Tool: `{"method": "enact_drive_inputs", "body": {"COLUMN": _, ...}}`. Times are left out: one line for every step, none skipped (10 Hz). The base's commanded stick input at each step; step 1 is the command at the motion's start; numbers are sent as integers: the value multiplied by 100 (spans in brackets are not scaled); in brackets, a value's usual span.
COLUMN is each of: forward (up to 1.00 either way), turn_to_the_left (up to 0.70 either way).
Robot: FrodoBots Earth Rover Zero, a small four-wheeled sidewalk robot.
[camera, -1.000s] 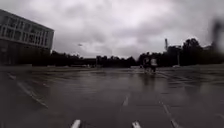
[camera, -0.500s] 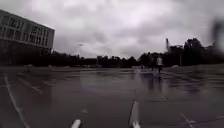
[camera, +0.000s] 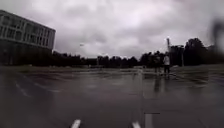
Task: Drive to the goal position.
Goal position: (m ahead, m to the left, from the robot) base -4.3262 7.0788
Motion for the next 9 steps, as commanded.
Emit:
{"method": "enact_drive_inputs", "body": {"forward": 100, "turn_to_the_left": 0}}
{"method": "enact_drive_inputs", "body": {"forward": 100, "turn_to_the_left": 0}}
{"method": "enact_drive_inputs", "body": {"forward": 100, "turn_to_the_left": 0}}
{"method": "enact_drive_inputs", "body": {"forward": 100, "turn_to_the_left": 0}}
{"method": "enact_drive_inputs", "body": {"forward": 100, "turn_to_the_left": 0}}
{"method": "enact_drive_inputs", "body": {"forward": 100, "turn_to_the_left": 0}}
{"method": "enact_drive_inputs", "body": {"forward": 100, "turn_to_the_left": 0}}
{"method": "enact_drive_inputs", "body": {"forward": 100, "turn_to_the_left": 0}}
{"method": "enact_drive_inputs", "body": {"forward": 100, "turn_to_the_left": 0}}
